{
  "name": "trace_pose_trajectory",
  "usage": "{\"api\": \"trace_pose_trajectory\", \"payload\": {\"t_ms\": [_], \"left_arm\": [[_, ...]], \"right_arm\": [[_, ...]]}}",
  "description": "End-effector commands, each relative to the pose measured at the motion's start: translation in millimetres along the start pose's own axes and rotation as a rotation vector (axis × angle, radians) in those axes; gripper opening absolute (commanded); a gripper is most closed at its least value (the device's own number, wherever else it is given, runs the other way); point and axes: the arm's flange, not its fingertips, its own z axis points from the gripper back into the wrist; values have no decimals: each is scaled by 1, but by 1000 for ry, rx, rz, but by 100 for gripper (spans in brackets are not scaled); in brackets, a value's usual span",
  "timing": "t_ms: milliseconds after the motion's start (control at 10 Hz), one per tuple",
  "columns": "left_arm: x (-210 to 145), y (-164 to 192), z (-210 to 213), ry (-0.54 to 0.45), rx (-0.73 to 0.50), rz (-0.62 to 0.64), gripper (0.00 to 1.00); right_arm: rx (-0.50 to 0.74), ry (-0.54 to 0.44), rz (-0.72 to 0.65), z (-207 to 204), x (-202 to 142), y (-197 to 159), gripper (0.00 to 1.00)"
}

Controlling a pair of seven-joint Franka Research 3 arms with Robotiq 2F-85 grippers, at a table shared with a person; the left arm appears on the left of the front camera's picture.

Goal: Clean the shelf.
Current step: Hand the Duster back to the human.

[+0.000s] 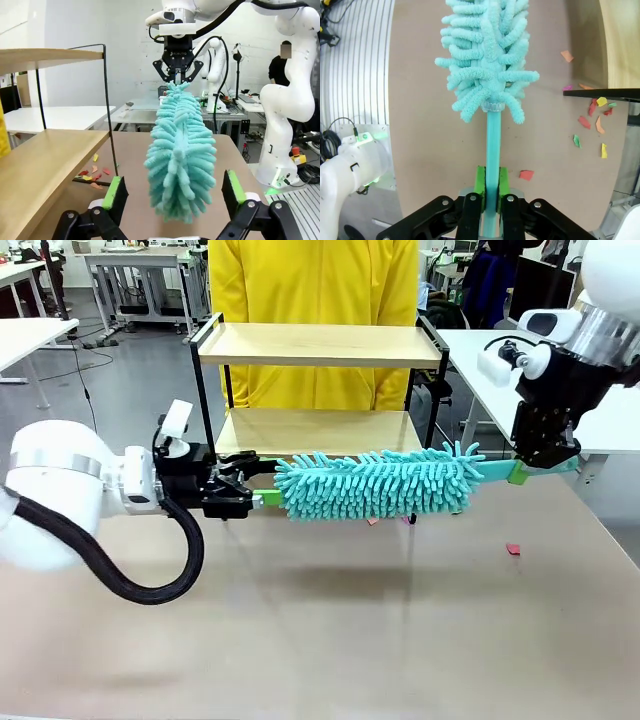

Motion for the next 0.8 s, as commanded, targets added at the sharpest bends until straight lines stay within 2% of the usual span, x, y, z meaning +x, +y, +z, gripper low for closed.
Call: {"api": "trace_pose_trajectory", "payload": {"t_ms": [0,300,600,700], "left_arm": [[-3,11,-19,-11,-35,-15,100],[-4,7,-52,15,-110,-28,100],[-9,1,-74,11,-134,-18,100],[-8,2,-73,22,-136,-12,44]], "right_arm": [[0,-9,-4,3,0,0,13],[0,-9,-4,3,0,0,13],[0,-9,-4,3,0,0,13],[0,-9,-4,3,0,0,13]]}}
